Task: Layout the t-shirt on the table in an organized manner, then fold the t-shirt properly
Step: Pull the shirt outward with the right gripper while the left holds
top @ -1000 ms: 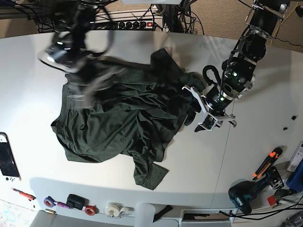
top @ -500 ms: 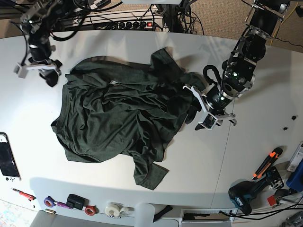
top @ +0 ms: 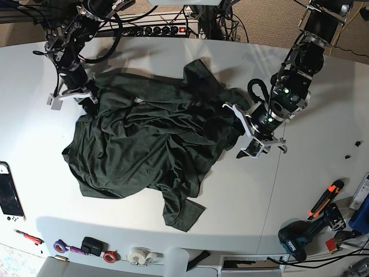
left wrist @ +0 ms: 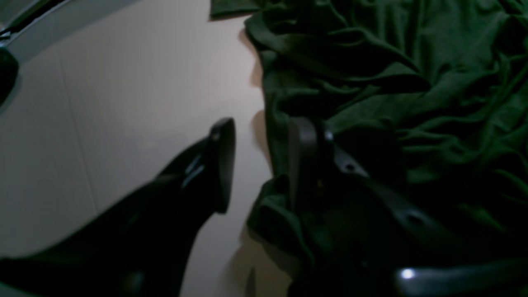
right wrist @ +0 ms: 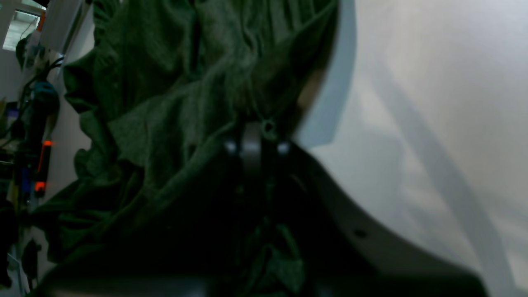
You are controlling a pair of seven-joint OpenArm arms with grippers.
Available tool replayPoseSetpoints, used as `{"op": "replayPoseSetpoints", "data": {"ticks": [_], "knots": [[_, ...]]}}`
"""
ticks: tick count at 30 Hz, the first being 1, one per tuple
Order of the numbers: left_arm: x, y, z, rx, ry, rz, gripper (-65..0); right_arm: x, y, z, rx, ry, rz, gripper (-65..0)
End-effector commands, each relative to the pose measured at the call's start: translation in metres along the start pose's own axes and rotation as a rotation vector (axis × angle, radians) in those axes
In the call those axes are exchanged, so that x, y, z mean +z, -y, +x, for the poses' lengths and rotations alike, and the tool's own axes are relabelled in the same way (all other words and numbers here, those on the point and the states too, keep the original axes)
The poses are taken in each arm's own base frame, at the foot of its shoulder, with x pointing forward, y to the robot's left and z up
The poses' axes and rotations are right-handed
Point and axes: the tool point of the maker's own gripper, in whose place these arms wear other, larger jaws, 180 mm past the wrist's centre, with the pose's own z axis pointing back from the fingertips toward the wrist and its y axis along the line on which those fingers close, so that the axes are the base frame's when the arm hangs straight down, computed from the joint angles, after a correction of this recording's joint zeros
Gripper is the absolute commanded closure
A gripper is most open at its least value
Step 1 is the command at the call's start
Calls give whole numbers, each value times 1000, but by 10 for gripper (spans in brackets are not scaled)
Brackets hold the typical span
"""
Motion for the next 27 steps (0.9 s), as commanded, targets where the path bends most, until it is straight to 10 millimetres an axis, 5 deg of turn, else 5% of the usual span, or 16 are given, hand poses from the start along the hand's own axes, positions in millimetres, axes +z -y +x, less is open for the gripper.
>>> {"op": "replayPoseSetpoints", "data": {"ticks": [1,10,20,23,27], "knots": [[1,-6,18,-10,55,9,-228,0,1,8,29,-11,-13,0],[1,5,-4,81,-59,-49,-228,16,32,58,185,1,-113,0],[18,71,-1,114,-37,-406,-228,44,71,100,353,-57,-281,0],[17,70,-3,86,-45,-398,-230,52,82,112,399,-62,-340,0],[12,54,-13,15,-86,-308,-318,61,93,123,422,-62,-407,0]]}}
